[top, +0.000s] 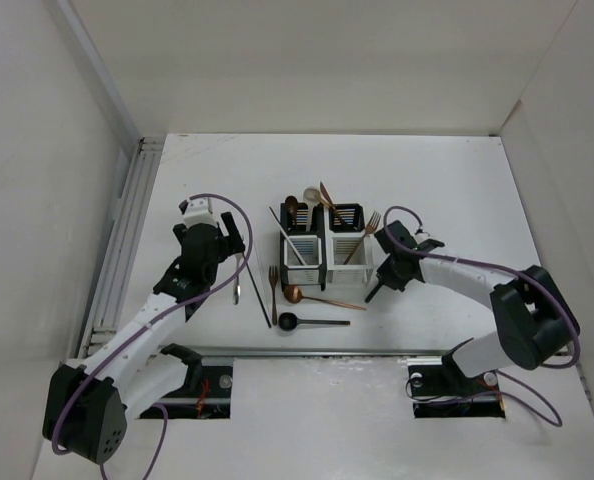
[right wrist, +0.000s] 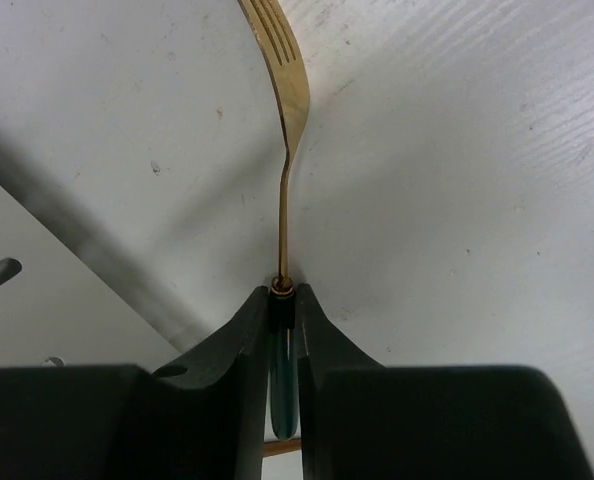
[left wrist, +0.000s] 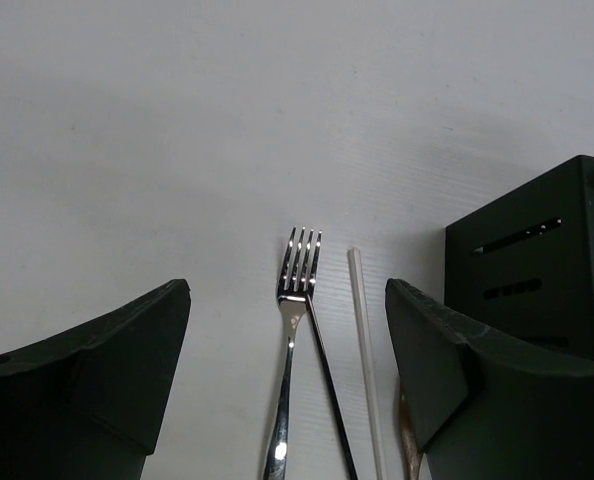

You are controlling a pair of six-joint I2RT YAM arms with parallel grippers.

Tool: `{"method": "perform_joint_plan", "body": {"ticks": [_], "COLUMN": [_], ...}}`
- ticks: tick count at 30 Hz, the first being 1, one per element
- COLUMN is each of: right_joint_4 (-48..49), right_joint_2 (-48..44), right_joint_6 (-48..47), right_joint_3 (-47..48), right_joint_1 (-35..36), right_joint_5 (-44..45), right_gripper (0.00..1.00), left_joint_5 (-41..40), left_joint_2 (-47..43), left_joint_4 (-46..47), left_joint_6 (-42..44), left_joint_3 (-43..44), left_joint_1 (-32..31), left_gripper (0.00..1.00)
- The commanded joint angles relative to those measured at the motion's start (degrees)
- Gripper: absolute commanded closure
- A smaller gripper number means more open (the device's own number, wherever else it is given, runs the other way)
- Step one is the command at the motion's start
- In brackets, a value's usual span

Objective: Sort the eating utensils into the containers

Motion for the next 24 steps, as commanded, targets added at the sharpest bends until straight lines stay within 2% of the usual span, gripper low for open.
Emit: {"method": "perform_joint_plan", "body": {"ticks": [1,5,9,12,13,14,15,17,18,19,21,22,24], "right_joint_4": [-0.08,-5.86,-16.24,-17.23,-14.61,-5.36,0.65,13.65,25.29,29.93,40.72,44.09,50.42], "right_joint_2": [-1.31,-7.46,-17.21,-26.09,-28.46,-30.83,-35.21,-38.66,-40.59,-40.61,-40.61,-38.87,-36.76], "right_joint_6": [3.76,5.7,7.2,5.72,2.58,-2.33,-14.04,-24.82,-32.71,-35.83,-41.98,-48.46,-53.07], "right_joint_3": [-3.85,-3.85,0.37,2.13,2.13,2.13,1.26,-1.45,-2.17,-2.7,-2.7,-2.7,-2.7], "right_joint_1": [-0.55,-0.55,0.59,0.59,0.59,0.59,1.37,3.65,4.53,5.5,6.91,6.92,6.92], "right_joint_5": [-3.38,0.21,15.3,22.09,25.24,26.06,26.07,26.07,26.07,26.07,22.92,20.47,11.16], "right_gripper": [1.0,1.0,1.0,1.0,1.0,1.0,1.0,1.0,1.0,1.0,1.0,1.0,1.0], "left_joint_5": [-1.68,-1.68,-1.68,-1.68,-1.68,-1.68,-1.68,-1.68,-1.68,-1.68,-1.68,-1.68,-1.68], "left_joint_2": [-1.31,-1.31,-1.31,-1.31,-1.31,-1.31,-1.31,-1.31,-1.31,-1.31,-1.31,-1.31,-0.78], "left_joint_4": [1.78,1.78,2.31,2.31,2.31,2.31,2.31,2.31,2.31,2.31,2.31,2.31,2.31], "left_joint_6": [0.02,0.02,0.02,0.02,0.02,0.02,0.02,0.02,0.54,0.55,0.55,0.55,0.55], "left_joint_3": [-0.91,-0.91,-0.91,-1.44,-1.44,-1.44,-1.44,-1.44,-1.44,-1.44,-0.83,-0.82,-0.82], "left_joint_1": [0.33,0.33,0.33,0.33,0.33,0.33,0.33,0.33,0.33,0.33,0.33,0.33,0.33], "left_gripper": [0.23,0.23,0.23,0.23,0.23,0.23,0.23,0.23,0.23,0.23,0.23,0.23,0.23]}}
